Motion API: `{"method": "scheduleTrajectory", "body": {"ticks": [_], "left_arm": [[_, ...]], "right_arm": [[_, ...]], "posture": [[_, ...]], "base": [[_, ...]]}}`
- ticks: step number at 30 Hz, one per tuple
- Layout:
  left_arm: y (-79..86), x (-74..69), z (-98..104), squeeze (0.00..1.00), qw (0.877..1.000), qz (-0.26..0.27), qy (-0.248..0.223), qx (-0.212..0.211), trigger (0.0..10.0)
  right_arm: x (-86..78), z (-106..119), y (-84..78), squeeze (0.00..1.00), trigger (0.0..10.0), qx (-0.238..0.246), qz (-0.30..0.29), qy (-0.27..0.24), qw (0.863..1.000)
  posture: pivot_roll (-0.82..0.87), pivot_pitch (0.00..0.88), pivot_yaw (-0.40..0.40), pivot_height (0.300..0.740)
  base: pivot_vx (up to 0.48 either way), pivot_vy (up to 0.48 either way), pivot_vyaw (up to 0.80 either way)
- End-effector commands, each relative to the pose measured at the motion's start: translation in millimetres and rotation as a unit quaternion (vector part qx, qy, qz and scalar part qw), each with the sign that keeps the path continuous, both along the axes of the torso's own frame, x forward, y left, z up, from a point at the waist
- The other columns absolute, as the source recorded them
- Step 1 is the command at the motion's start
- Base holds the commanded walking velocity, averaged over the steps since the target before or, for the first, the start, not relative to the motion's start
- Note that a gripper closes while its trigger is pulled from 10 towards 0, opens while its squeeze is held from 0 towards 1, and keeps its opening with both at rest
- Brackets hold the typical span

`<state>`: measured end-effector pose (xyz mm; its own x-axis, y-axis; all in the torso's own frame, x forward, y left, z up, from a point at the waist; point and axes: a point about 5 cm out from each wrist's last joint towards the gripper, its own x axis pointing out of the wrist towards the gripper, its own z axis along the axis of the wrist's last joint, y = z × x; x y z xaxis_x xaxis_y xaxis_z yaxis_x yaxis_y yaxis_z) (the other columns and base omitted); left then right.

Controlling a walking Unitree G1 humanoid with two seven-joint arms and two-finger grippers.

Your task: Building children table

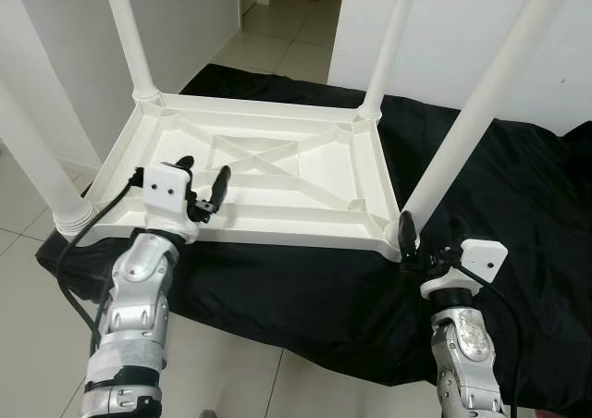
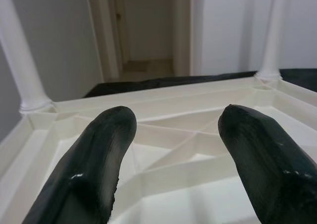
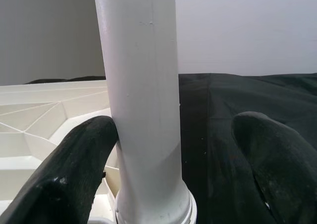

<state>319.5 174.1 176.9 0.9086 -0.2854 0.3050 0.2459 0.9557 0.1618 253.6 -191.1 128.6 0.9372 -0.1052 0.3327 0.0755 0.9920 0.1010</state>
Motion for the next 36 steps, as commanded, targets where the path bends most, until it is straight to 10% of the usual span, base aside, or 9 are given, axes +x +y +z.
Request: {"method": "scheduleTrajectory", "body": {"ticks": [1,36], "left_arm": [[11.3,0.7,-1.0,0.00,0.995,0.097,-0.001,-0.031,10.0],[-42.9,-20.7,-14.1,0.00,0.988,-0.120,0.018,0.095,10.0]], "right_arm": [[-0.5,5.8,-8.6,0.00,10.0,0.003,-0.022,-0.009,1.000],[0.0,-0.8,-4.9,0.00,10.0,-0.070,0.063,0.027,0.995]], "posture": [[-0.01,0.066,-0.041,0.740],[0.03,0.052,-0.010,0.740]], "base": [[0.000,0.000,0.00],[0.000,0.000,0.00]]}}
